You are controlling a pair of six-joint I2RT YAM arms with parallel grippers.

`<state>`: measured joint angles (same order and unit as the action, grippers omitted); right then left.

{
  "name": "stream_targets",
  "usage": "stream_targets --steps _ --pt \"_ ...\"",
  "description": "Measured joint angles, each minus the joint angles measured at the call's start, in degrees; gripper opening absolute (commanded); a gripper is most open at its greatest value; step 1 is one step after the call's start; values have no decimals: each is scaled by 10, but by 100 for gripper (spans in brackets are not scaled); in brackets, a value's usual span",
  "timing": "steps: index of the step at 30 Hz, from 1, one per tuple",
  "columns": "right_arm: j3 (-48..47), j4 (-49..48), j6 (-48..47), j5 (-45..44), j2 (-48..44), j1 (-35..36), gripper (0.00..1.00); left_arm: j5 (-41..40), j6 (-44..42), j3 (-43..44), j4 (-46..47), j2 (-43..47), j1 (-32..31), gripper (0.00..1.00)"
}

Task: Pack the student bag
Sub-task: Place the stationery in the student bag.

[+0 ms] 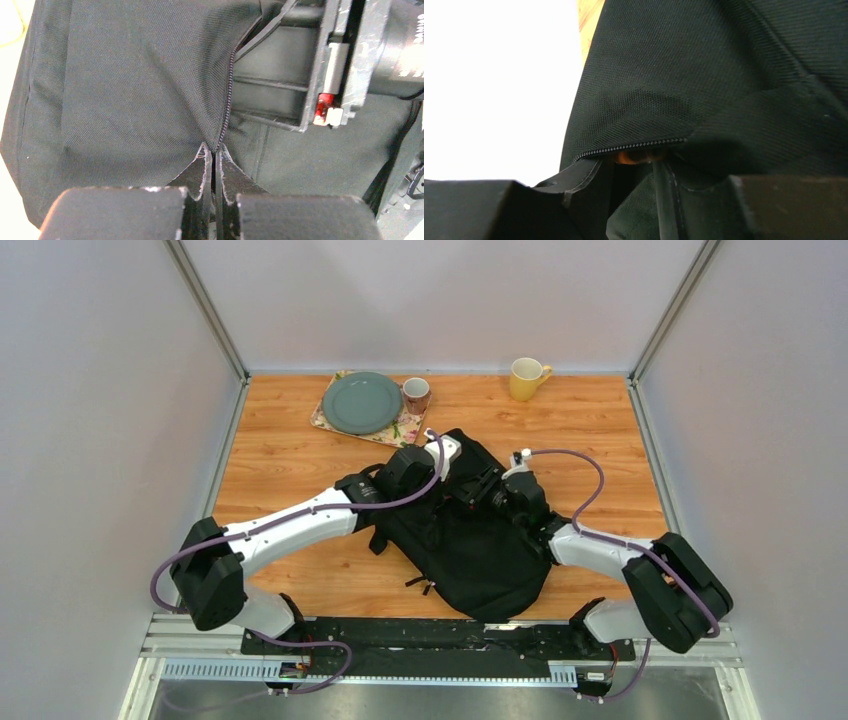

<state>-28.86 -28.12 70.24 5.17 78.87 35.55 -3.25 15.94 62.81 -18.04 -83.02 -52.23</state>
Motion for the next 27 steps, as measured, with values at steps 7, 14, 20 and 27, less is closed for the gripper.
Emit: stream_targets --steps 7,14,20,27 --pt "-14 29 -15 10 7 -8 0 22 7 -16 -1 11 14 0" --pt "-59 2 -7 33 79 -9 0 26 7 -21 -1 11 18 0" --pt "-77 -39 0 47 113 -7 1 23 7 -31 1 11 20 0" --pt "-103 20 -23 39 113 -3 20 7 19 -36 2 12 21 0"
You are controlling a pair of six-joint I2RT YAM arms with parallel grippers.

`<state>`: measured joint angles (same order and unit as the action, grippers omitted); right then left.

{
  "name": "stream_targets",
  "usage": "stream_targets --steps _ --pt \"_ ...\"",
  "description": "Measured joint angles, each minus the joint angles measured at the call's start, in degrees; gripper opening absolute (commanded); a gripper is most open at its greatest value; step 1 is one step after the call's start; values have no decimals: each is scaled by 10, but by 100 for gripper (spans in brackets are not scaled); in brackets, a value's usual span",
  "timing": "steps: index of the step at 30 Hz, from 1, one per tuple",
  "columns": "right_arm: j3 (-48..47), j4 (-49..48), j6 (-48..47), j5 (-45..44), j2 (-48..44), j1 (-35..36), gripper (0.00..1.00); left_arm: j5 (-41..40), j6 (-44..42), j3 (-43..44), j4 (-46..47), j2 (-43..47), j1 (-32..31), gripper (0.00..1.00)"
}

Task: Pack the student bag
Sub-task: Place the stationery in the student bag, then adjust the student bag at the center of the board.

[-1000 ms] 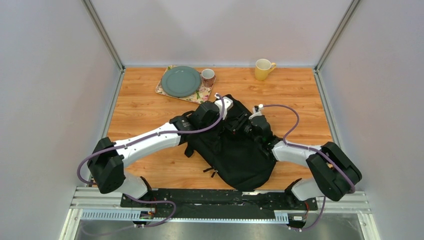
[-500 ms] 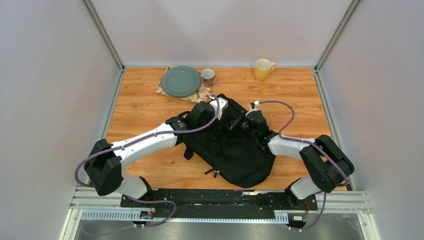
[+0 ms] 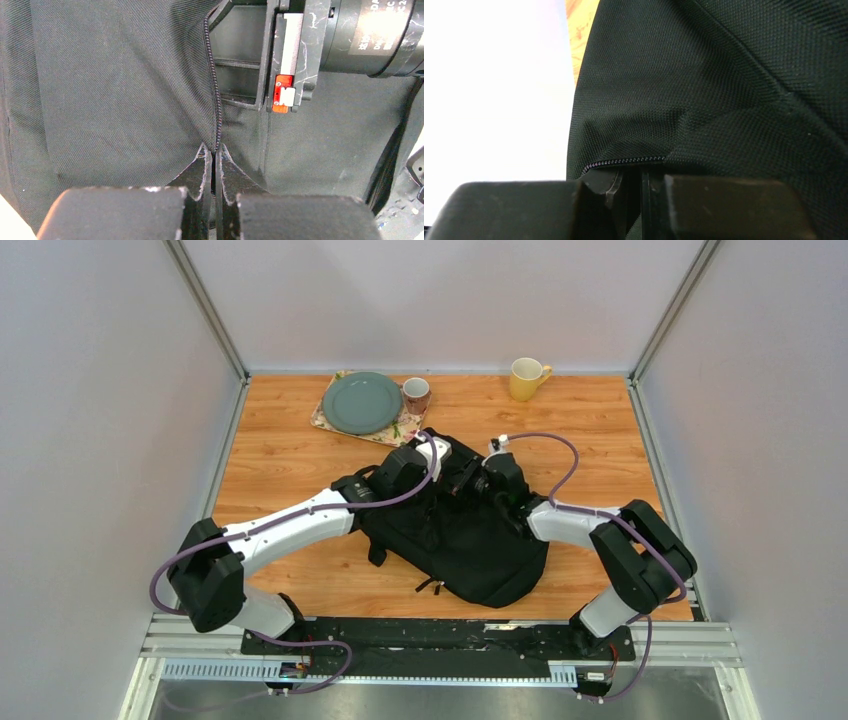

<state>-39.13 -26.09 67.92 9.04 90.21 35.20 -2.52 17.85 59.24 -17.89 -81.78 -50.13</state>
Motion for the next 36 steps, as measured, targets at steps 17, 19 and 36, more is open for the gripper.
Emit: stream_targets --steps 17,19,36 --pt "-19 334 -158 -136 -228 -16 45 9 24 -49 2 77 15 60" --pt "-19 367 -174 -161 -256 -17 45 27 20 -49 9 83 16 62" --pt "-19 444 -200 -169 -326 -18 45 183 -10 -69 83 -26 19 64"
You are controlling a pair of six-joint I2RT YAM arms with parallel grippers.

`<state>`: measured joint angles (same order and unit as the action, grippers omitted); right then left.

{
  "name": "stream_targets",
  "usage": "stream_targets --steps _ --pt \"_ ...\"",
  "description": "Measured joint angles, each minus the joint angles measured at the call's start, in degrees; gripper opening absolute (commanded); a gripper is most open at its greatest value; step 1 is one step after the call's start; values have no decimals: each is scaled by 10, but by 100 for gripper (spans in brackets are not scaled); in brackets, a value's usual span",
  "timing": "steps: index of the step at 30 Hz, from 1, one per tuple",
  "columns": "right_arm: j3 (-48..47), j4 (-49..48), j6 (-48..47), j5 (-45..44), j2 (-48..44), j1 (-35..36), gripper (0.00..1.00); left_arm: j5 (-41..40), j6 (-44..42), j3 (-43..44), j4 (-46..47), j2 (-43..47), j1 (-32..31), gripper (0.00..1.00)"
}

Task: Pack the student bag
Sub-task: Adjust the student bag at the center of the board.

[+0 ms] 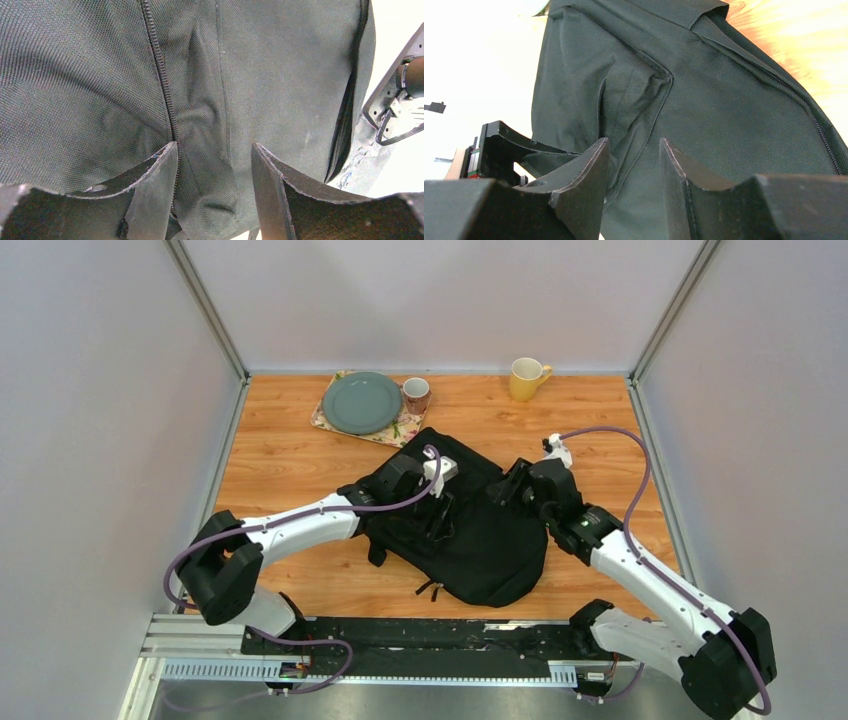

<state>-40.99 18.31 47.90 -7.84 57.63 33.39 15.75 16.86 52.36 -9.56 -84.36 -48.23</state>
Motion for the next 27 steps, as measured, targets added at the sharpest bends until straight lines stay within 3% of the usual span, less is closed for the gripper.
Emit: stream_targets --steps 6,14,27 --pt "0 12 -3 3 -32 0 45 -34 0 -1 -7 16 -1 67" --pt "1 13 -4 17 -27 0 45 -126 0 -12 -30 127 0 68" --pt "2 12 -4 39 -14 0 45 -53 48 -57 -53 111 0 67"
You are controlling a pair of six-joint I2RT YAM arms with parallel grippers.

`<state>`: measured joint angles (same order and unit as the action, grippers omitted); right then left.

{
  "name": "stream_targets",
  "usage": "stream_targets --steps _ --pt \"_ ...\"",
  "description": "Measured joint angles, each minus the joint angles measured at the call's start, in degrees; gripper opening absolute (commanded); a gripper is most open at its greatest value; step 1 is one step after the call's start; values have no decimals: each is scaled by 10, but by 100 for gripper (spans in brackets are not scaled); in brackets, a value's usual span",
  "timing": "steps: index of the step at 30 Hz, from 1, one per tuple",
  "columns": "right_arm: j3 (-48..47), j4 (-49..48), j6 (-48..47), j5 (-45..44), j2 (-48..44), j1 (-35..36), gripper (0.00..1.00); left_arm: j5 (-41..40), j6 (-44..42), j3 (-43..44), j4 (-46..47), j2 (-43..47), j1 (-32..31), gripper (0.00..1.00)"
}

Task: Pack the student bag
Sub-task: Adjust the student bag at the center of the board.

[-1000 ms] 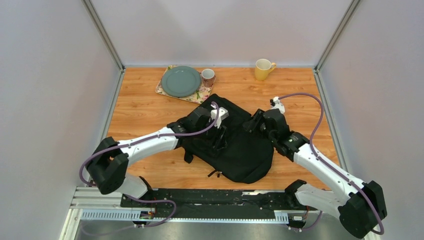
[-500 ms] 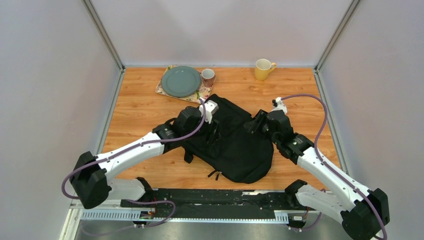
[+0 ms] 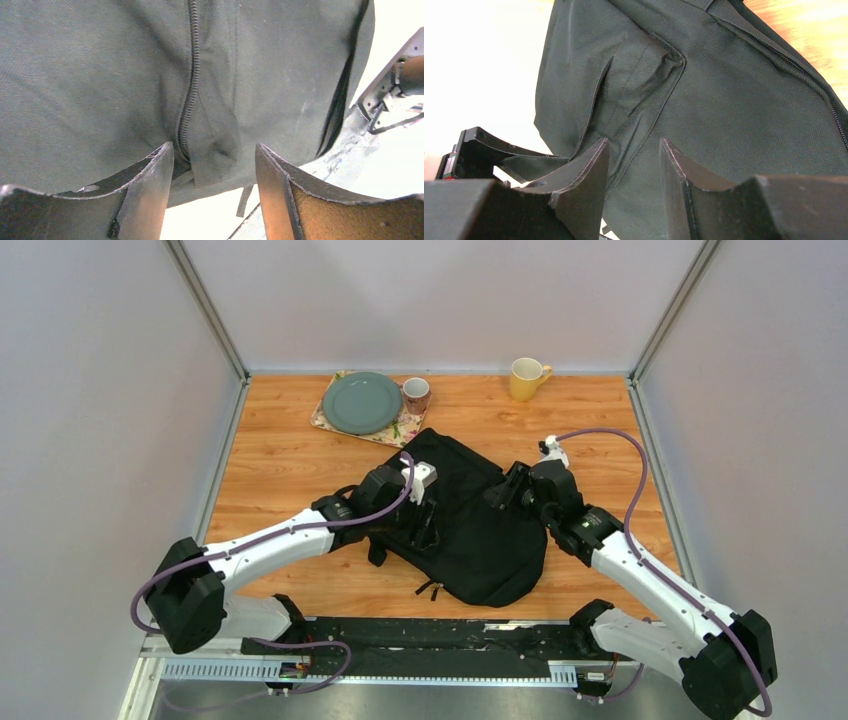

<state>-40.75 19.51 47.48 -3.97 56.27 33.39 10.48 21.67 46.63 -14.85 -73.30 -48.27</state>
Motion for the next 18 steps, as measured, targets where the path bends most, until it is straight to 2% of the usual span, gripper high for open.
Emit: stream_targets --steps 2,7,10,11,14,18 --pt "0 0 0 2 0 0 45 18 6 -1 -1 -3 0 66" --pt "4 -1 0 8 1 0 44 57 15 -2 15 -10 1 52" --pt "4 -2 0 11 7 0 44 78 20 -2 26 -10 3 39" --pt "4 -1 0 11 9 0 44 84 22 -2 29 -10 3 29" --pt "4 -3 0 15 13 0 44 107 21 -2 35 -14 3 11" --pt "0 -16 -5 40 30 0 41 137 9 -2 35 -28 3 2"
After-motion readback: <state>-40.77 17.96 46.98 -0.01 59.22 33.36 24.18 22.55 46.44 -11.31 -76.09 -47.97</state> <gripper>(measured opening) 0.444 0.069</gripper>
